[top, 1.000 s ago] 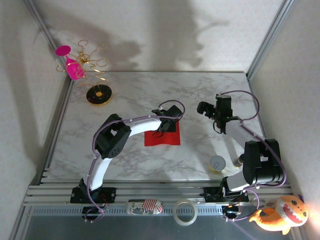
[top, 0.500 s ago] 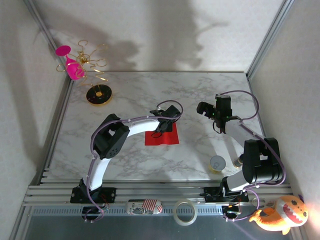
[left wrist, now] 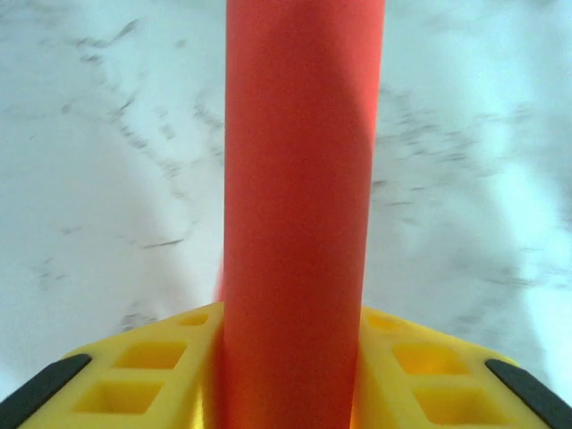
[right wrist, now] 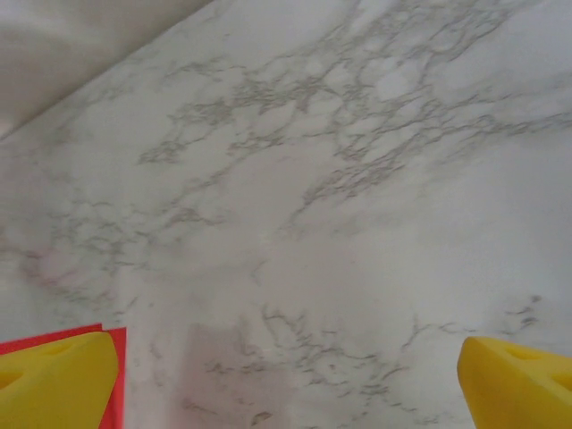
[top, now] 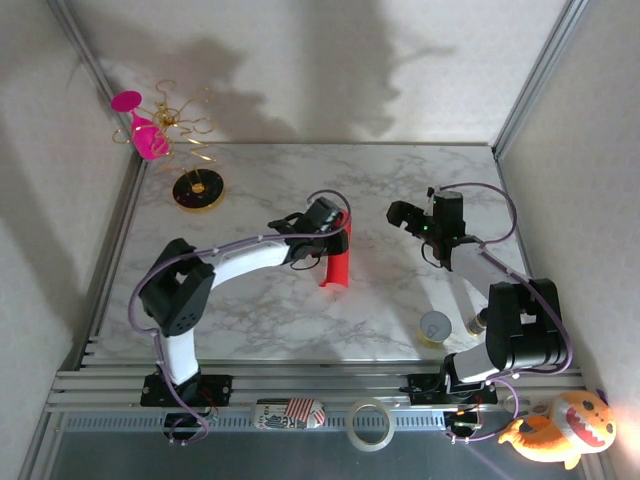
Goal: Fold a paper plane with a square sheet of paper (pick it up from the middle)
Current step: First fold the square sheet of paper in half at the center of the table.
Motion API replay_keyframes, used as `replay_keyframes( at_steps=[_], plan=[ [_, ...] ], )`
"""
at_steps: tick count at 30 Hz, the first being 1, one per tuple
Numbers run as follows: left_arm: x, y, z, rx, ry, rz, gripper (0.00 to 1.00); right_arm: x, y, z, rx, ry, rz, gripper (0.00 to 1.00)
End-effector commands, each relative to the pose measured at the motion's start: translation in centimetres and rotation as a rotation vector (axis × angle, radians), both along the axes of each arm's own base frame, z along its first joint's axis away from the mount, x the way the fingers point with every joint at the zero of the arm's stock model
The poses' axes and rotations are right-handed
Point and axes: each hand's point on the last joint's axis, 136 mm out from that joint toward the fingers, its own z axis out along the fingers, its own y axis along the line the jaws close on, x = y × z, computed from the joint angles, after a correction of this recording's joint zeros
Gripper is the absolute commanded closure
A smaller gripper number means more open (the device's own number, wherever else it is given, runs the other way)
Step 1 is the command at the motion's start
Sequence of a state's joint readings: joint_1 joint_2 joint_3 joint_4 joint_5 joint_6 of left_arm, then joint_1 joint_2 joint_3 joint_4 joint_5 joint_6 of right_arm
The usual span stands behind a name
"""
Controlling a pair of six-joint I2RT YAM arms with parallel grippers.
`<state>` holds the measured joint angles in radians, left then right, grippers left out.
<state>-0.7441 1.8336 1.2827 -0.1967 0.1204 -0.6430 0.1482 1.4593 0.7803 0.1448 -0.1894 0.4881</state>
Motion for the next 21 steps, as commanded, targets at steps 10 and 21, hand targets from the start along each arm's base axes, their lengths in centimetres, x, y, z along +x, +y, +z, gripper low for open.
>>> replay_keyframes(
  at_steps=[10,21],
  plan=[
    [1.6,2.6,-2.0,-0.289,0.101,-0.074,0.67,-2.5,8.5,0.9,0.371,0.011,0.241,0.18],
    [1.4,6.5,-7.5,-0.168,0.175,-0.018,0.70,-4.0,14.4,-4.4,0.309,0.217,0.269,0.45]
  ],
)
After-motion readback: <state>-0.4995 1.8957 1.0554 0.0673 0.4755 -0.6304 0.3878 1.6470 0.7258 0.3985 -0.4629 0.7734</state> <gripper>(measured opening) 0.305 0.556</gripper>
